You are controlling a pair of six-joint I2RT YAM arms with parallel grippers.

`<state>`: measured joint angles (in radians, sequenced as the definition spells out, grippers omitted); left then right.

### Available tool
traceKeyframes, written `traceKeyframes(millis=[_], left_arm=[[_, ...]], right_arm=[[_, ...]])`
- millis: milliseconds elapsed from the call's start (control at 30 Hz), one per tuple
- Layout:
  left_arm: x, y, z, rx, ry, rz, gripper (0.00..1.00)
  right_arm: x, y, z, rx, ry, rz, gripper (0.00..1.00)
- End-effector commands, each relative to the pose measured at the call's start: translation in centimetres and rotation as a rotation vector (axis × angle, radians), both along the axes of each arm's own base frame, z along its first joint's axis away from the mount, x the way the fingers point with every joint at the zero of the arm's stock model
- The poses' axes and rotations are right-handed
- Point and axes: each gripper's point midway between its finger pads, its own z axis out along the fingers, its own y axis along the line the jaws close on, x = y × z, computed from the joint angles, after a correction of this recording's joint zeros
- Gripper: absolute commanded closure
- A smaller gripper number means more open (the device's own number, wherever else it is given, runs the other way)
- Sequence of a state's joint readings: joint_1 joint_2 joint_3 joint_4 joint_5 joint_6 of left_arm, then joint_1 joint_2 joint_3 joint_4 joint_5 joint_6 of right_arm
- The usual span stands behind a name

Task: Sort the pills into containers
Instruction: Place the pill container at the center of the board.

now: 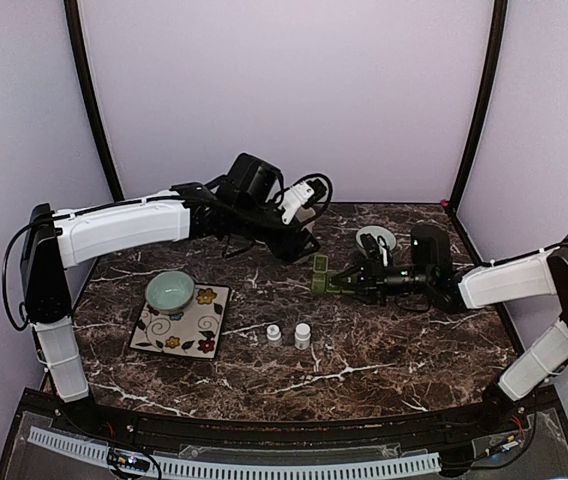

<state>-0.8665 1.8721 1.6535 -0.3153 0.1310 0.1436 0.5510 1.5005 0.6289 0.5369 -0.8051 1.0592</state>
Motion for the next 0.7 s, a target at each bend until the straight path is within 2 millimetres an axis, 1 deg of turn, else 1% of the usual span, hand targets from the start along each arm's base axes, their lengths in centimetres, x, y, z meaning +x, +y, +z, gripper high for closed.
traceKeyframes(millis=[0,100,133,167,300,433,533,667], left_arm=[[-0.7,0.7,-0.6,-0.005,0.038,0.005,0.35],[-1.0,1.0,-1.0,-0.006,0.043,0.006,0.35],[-1.1,1.1,-1.0,-0.008,0.044,0.006,0.35],[-1.2,1.2,-1.2,-0.007,0.047,0.007,0.35],[-1.7,1.8,-1.7,-0.005,0.057,0.011,0.35],[-2.2,2.3,-2.2,-0.007,0.061,0.012,0.35],[-2.5,2.6,-2.4,-0.010,0.059,0.013,0.35],[-2.7,2.9,-2.6,-0.010,0.055,0.013,0.35]], right_arm=[[1.4,-0.3,-0.5,0.021,-0.016,-0.074,1.00],[2.0,-0.4,-1.7,0.022,0.009,-0.114,1.00],[2.3,-0.5,-1.8,0.028,0.010,-0.130,1.00],[2.6,-0.5,-2.9,0.021,0.035,-0.149,1.00],[3.7,-0.5,-4.7,0.027,0.068,-0.216,1.00],[4.7,0.0,-6.7,0.007,0.091,-0.269,1.00],[5.5,0.6,-7.7,-0.002,0.088,-0.301,1.00],[6.1,1.5,-8.7,-0.008,0.084,-0.325,1.00]])
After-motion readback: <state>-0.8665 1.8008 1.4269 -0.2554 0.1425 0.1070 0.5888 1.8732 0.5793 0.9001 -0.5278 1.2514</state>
